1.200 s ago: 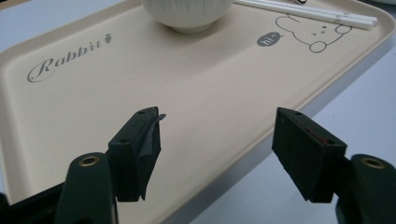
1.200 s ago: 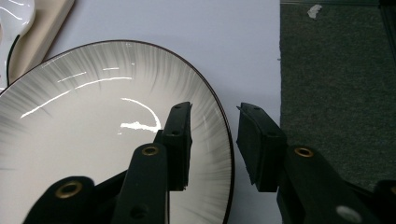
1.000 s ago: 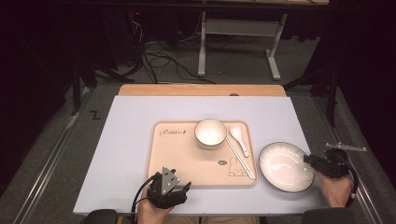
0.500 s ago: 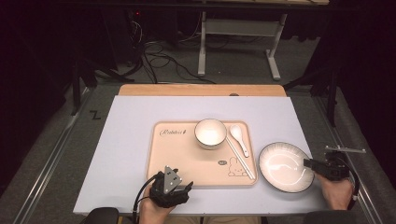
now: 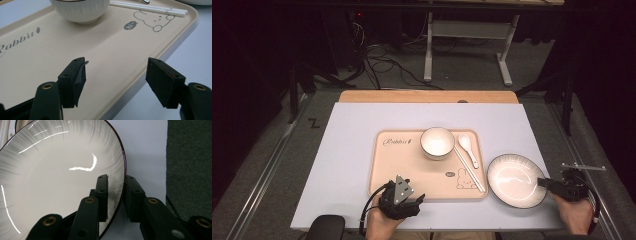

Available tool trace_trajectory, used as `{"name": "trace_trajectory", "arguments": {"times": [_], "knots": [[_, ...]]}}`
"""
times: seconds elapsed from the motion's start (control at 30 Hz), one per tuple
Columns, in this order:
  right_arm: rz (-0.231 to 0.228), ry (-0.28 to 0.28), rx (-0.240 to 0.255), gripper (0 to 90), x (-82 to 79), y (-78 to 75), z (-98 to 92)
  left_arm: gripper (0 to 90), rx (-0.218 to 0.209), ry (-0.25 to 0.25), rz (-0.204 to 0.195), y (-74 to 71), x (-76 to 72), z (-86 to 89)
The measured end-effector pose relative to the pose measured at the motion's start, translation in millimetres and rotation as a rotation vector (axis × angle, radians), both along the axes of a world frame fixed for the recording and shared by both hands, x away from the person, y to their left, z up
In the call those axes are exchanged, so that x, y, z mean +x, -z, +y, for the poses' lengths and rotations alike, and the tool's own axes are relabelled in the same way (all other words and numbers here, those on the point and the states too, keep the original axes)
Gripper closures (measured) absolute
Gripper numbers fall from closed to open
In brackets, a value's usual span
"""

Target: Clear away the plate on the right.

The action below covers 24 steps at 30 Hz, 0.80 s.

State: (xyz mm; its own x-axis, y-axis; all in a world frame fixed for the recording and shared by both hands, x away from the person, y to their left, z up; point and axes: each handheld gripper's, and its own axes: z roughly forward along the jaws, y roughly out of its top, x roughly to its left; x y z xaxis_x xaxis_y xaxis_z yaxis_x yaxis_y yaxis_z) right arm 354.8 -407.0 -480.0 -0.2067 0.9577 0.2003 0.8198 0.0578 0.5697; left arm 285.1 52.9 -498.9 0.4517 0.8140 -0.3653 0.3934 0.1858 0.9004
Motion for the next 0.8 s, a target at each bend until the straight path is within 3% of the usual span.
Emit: {"name": "trace_trajectory", "arguments": {"times": [0.27, 0.5, 0.8], "knots": [[0.025, 0.004, 0.007, 70.9, -1.9, 2.4, 4.3, 32.6, 0.004, 0.031, 0.000, 0.2, 2.2, -6.1], [0.045, 0.010, 0.054, 69.7, 6.1, 5.0, 2.6, 32.7, 0.000, 0.026, -0.004, 0.6, 1.6, -6.8], [0.060, 0.020, 0.135, 78.1, 14.3, 6.3, -6.1, 32.8, -0.004, 0.007, -0.007, 1.0, -0.4, -4.7]]}}
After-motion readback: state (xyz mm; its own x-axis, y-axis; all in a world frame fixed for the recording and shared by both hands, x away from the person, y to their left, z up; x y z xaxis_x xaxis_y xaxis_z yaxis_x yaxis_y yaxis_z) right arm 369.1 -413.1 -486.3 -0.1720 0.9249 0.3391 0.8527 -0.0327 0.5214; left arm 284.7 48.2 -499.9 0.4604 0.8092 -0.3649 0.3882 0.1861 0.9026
